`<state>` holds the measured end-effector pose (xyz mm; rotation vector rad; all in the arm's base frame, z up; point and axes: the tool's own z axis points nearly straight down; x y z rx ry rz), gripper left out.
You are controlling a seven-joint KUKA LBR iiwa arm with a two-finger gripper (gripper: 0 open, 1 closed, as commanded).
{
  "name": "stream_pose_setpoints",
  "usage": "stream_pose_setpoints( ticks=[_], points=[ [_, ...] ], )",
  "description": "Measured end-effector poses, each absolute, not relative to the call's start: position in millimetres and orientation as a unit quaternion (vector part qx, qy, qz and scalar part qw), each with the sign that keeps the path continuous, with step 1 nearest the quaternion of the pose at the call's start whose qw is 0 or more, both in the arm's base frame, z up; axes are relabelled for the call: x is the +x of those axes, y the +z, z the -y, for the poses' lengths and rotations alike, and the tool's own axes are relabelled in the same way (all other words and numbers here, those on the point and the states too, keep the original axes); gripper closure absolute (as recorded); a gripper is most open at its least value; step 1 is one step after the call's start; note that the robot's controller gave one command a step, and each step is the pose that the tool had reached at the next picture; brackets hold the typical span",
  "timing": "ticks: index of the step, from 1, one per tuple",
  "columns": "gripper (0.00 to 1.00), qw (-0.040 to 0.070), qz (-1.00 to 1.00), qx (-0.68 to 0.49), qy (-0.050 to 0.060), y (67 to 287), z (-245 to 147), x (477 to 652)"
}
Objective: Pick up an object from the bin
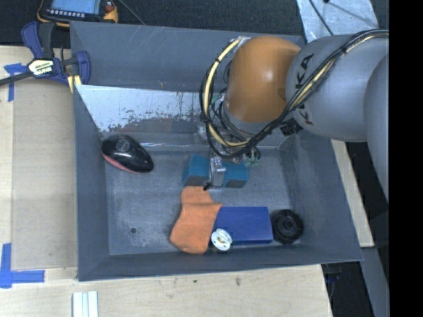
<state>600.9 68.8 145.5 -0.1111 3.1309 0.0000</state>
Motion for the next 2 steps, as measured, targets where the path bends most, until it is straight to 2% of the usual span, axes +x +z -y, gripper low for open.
stream_pose_setpoints(
  ticks=[1,2],
  points=[
    [0.0,0.002,-0.983,-0.183,0.0,96.1,-105.7,609.0],
    [1.0,0.002,-1.0,-0.014,0.001,74.3,-70.3,565.3]
  ],
)
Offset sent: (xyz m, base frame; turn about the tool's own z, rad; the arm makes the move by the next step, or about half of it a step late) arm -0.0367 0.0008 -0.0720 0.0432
